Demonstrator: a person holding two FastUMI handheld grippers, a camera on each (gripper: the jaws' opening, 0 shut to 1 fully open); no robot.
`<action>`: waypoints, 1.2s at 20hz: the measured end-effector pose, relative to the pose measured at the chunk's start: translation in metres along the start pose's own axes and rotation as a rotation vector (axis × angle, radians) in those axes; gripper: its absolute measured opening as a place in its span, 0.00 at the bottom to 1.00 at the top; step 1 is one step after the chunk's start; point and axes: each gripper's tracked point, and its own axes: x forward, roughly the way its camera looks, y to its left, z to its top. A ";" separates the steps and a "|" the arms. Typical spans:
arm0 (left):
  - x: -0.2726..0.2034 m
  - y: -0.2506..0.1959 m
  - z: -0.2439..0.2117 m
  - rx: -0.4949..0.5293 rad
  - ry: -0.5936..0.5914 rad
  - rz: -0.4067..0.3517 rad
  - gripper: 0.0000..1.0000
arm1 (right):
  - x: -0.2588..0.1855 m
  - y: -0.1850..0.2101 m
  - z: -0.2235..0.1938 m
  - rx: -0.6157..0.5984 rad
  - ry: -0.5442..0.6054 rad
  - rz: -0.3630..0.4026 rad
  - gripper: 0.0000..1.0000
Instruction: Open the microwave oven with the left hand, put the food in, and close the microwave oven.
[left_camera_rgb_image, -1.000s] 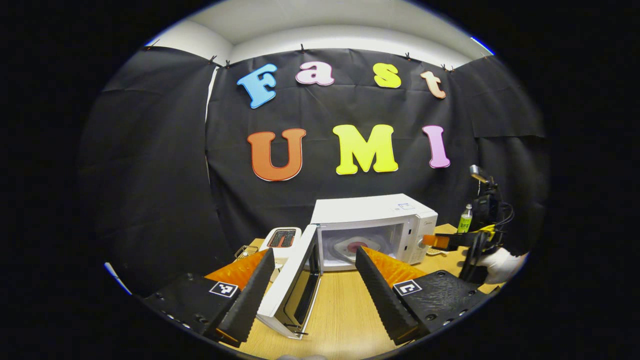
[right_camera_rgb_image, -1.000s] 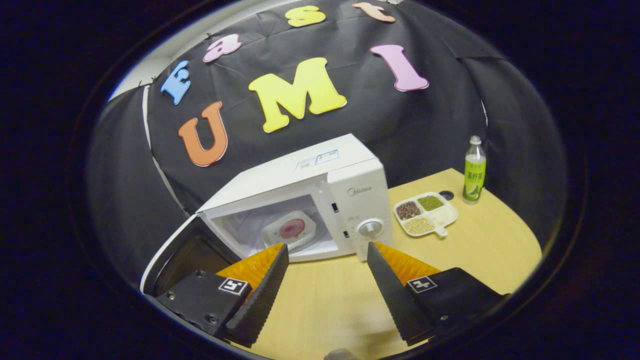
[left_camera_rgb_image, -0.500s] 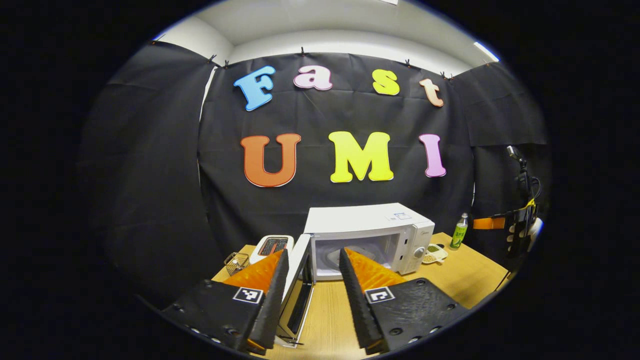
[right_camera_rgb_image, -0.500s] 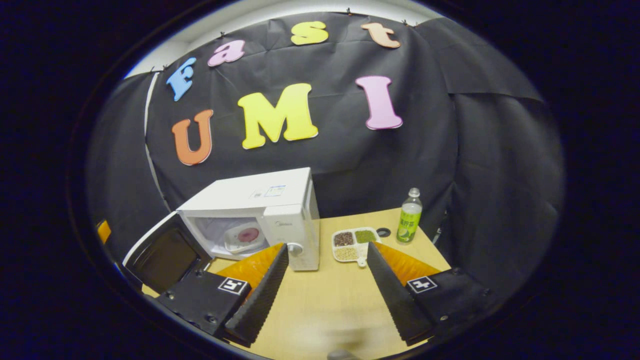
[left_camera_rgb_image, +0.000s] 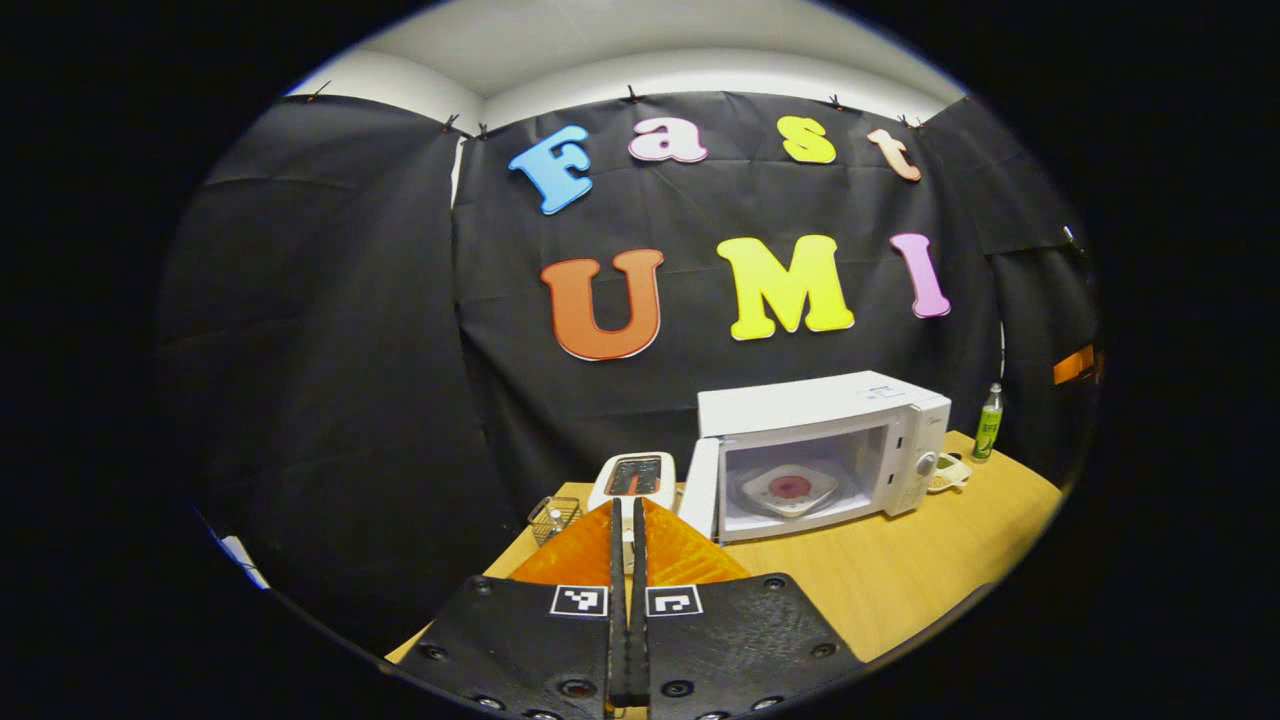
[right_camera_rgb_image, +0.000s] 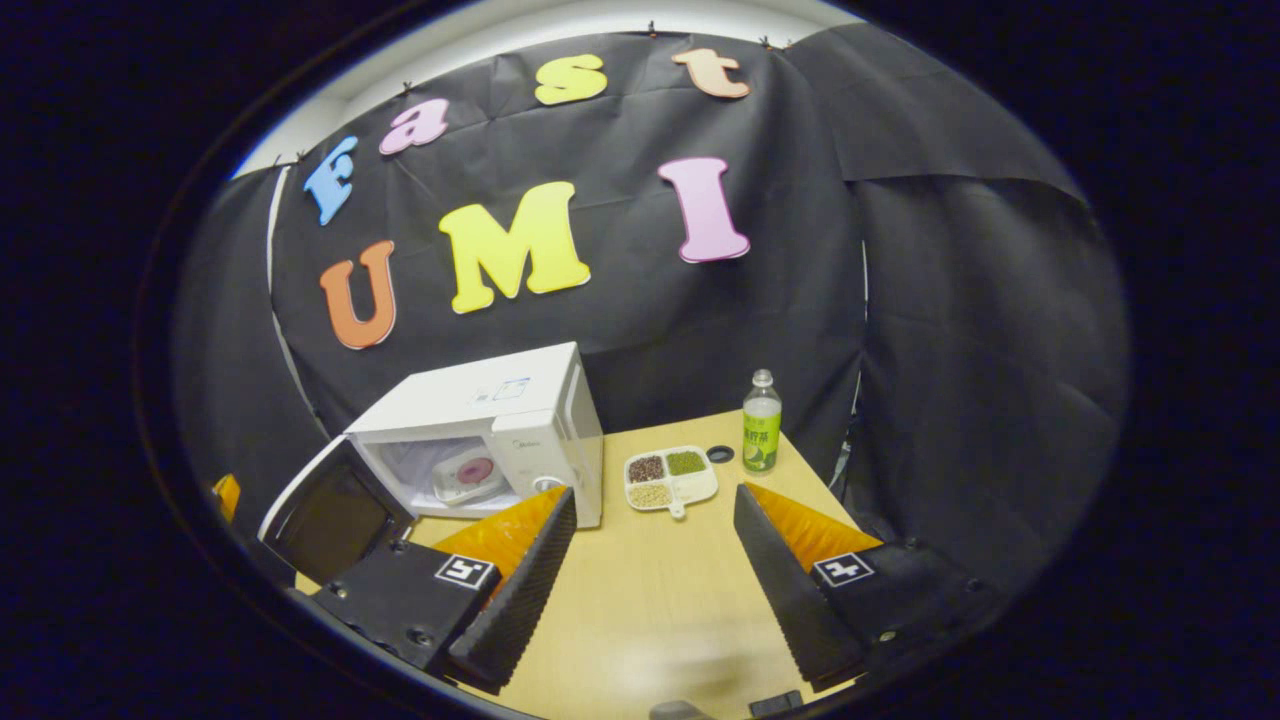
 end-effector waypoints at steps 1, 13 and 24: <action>-0.001 0.010 -0.006 -0.017 0.006 0.013 0.00 | -0.004 -0.006 0.001 0.004 -0.004 -0.014 0.92; 0.004 0.030 -0.103 0.006 0.135 0.044 0.00 | -0.033 -0.013 0.015 0.023 -0.026 -0.048 0.92; 0.000 -0.040 -0.122 0.004 0.187 -0.067 0.00 | -0.030 -0.035 0.007 0.046 -0.001 -0.073 1.00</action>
